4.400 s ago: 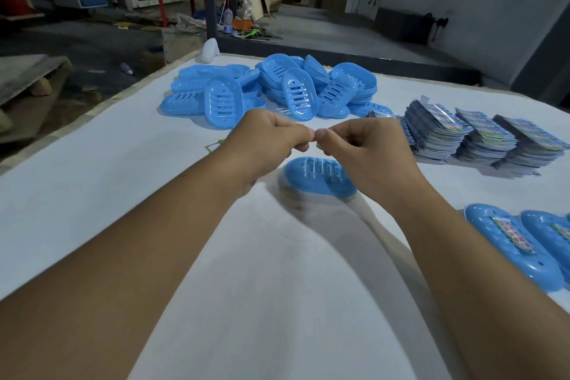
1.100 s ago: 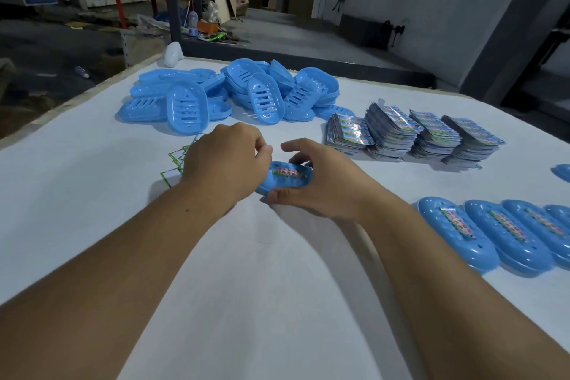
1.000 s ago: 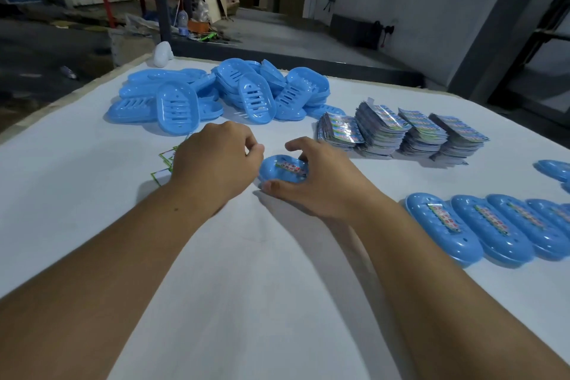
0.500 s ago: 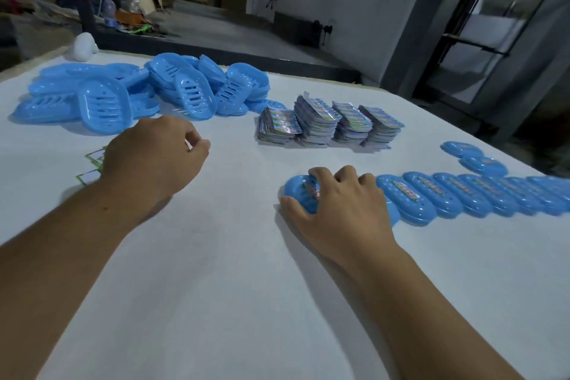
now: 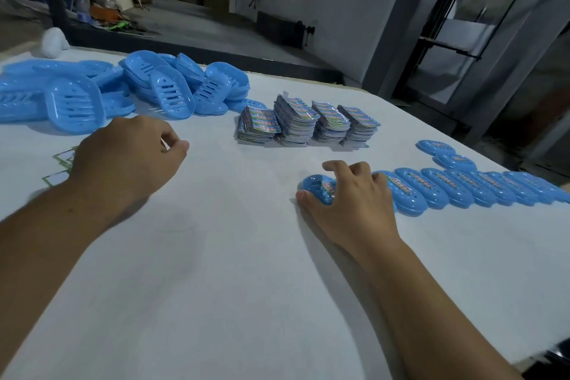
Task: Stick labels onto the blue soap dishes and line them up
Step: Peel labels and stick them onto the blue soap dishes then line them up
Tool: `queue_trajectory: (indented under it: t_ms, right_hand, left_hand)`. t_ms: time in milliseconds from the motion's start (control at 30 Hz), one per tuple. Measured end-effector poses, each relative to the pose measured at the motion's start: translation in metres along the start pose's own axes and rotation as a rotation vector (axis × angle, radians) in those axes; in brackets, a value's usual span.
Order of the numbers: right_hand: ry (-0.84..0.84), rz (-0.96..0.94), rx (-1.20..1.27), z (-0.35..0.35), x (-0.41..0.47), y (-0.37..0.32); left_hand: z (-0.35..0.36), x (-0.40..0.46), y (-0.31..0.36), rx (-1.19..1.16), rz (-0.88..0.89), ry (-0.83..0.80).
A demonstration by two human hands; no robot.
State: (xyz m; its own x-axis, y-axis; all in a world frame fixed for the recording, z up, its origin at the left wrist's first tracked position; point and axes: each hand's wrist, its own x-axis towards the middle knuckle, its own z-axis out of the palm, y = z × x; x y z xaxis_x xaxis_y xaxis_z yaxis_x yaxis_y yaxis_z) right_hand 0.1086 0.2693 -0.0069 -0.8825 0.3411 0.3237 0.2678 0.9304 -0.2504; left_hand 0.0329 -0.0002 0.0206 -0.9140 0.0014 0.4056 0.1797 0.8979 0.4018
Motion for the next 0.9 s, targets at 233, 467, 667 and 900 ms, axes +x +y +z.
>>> queue_trajectory:
  t_ms: [233, 467, 667, 900]
  right_hand:
    - [-0.027, 0.081, 0.027, -0.006, 0.012, 0.016]
    - [-0.11, -0.057, 0.069, -0.01, 0.027, -0.017]
    - [-0.256, -0.251, 0.222, 0.007, 0.056, -0.09]
    - [-0.282, -0.311, 0.346, 0.049, 0.075, -0.151]
  left_hand:
    - [0.003, 0.002, -0.004, 0.007, 0.012, 0.0]
    - [0.008, 0.008, -0.008, 0.021, 0.012, -0.053]
    - [0.008, 0.008, -0.006, 0.036, 0.002, -0.105]
    - [0.017, 0.012, -0.013, 0.026, 0.002, -0.166]
